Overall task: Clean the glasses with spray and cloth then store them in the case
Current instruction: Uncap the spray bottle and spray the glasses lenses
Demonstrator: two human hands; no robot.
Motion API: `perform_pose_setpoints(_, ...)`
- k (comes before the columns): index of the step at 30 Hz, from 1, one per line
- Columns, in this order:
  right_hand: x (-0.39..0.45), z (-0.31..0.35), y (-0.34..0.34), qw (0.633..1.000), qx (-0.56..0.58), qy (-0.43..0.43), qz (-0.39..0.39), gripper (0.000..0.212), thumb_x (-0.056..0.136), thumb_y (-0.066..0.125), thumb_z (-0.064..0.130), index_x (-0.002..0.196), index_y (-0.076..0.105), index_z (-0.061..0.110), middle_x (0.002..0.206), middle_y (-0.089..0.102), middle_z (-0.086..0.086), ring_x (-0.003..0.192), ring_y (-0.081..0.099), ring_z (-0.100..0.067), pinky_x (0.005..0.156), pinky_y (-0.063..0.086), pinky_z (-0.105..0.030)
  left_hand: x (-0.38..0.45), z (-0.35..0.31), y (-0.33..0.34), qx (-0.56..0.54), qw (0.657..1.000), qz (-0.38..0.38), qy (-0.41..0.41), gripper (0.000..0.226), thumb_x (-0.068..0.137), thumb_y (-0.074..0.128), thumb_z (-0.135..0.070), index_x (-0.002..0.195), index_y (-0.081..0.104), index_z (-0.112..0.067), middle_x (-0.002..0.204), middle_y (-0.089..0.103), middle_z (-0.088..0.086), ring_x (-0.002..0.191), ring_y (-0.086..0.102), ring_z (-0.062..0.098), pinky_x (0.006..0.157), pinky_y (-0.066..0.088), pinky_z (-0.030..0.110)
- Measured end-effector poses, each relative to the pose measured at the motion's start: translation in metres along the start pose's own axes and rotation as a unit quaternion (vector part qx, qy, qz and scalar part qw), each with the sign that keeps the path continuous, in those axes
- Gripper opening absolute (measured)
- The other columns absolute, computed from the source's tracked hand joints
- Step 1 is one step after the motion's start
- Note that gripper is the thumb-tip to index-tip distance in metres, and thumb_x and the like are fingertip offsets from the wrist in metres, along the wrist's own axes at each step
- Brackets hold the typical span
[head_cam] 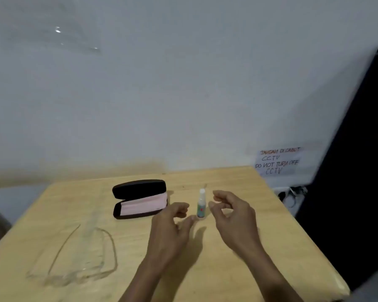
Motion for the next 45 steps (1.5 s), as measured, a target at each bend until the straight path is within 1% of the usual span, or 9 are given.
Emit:
perform_pose_setpoints(3,0.014,-0.005,0.01,1.0,-0.013,-0.004,0.015,0.037,0.09,0.073,0.03,0.126,0.067,0.031,0.11,0.068,0.018,0.1,0.063,0.004,0.083,0.057,-0.031,0.013,0.007,0.016,0.006,1.0,-0.007,-0.008,0.043,0.082,0.076,-0.025,0.123,0.066,-0.017,0.116,0.07,-0.003,0.109,0.064,0.009,0.085,0.046,0.014)
perform_pose_setpoints(7,0.025,-0.004,0.021,0.999,0.008,-0.028,0.037,0.031,0.089,0.074,0.034,0.119,0.07,0.038,0.114,0.07,0.018,0.106,0.063,0.0,0.079,0.053,-0.017,0.023,0.007,0.032,-0.033,0.999,0.008,-0.038,0.05,0.081,0.076,-0.031,0.128,0.064,-0.019,0.125,0.067,-0.01,0.118,0.059,0.004,0.096,0.044,0.02)
perform_pose_setpoints(12,0.028,-0.002,0.031,0.998,-0.033,-0.048,0.035,0.018,0.087,0.075,0.034,0.105,0.076,0.034,0.103,0.073,0.02,0.105,0.065,-0.007,0.088,0.054,-0.038,0.028,0.012,0.037,-0.027,0.999,-0.018,-0.037,0.027,0.079,0.076,-0.03,0.105,0.074,-0.027,0.099,0.075,-0.019,0.097,0.067,-0.005,0.087,0.055,0.029)
perform_pose_setpoints(20,0.014,0.01,0.032,0.998,0.022,-0.048,0.018,0.01,0.087,0.077,0.025,0.096,0.077,0.029,0.092,0.074,0.019,0.097,0.067,0.0,0.081,0.046,-0.012,0.021,0.001,0.023,-0.073,0.997,-0.032,-0.011,0.017,0.081,0.076,-0.023,0.096,0.075,-0.031,0.09,0.075,-0.02,0.091,0.068,-0.004,0.081,0.055,0.033)
perform_pose_setpoints(25,-0.009,0.028,0.022,0.997,0.054,-0.056,-0.003,0.014,0.087,0.077,0.029,0.101,0.077,0.029,0.095,0.076,0.016,0.097,0.069,-0.003,0.08,0.051,-0.016,0.001,-0.014,-0.001,-0.08,0.996,-0.024,0.036,0.037,0.082,0.076,-0.019,0.088,0.064,-0.053,0.084,0.07,-0.034,0.088,0.068,-0.006,0.077,0.046,0.008)
perform_pose_setpoints(29,-0.029,0.039,0.022,0.997,0.024,-0.074,-0.007,0.02,0.085,0.078,0.031,0.106,0.075,0.033,0.094,0.074,0.016,0.096,0.068,-0.005,0.078,0.05,-0.016,-0.016,-0.018,-0.015,-0.07,0.994,-0.032,0.073,0.024,0.085,0.071,-0.024,0.103,0.066,-0.039,0.086,0.068,-0.03,0.08,0.071,0.002,0.071,0.058,0.033)
perform_pose_setpoints(33,-0.039,0.047,0.021,0.996,0.038,-0.079,-0.008,0.015,0.085,0.079,0.025,0.1,0.077,0.028,0.09,0.076,0.016,0.092,0.07,-0.007,0.077,0.053,-0.021,-0.032,-0.017,-0.023,-0.039,0.993,-0.043,0.106,0.022,0.085,0.065,-0.032,0.107,0.07,-0.03,0.092,0.074,-0.017,0.086,0.07,0.012,0.077,0.055,0.047)
perform_pose_setpoints(38,-0.044,0.058,0.024,0.995,0.064,-0.071,0.016,0.014,0.083,0.082,0.022,0.092,0.077,0.031,0.092,0.077,0.019,0.09,0.071,-0.008,0.075,0.057,-0.029,-0.045,-0.018,-0.039,0.015,0.99,-0.076,0.118,0.023,0.086,0.067,-0.026,0.107,0.072,-0.02,0.091,0.073,-0.008,0.088,0.064,0.02,0.076,0.049,0.034)
perform_pose_setpoints(45,-0.035,0.08,0.022,0.992,0.057,-0.105,0.039,0.011,0.082,0.083,0.018,0.091,0.079,0.02,0.089,0.078,0.012,0.088,0.073,-0.01,0.081,0.059,-0.041,-0.043,-0.028,-0.055,-0.002,0.985,-0.095,0.142,0.021,0.086,0.065,-0.028,0.105,0.068,-0.022,0.088,0.073,-0.008,0.086,0.064,0.018,0.074,0.049,0.03)
Point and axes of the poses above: each hand's wrist, its own x-axis towards the middle knuckle, its own y-axis out of the palm, z = x × y, the point moved 8 cm from there along x, towards the middle knuckle
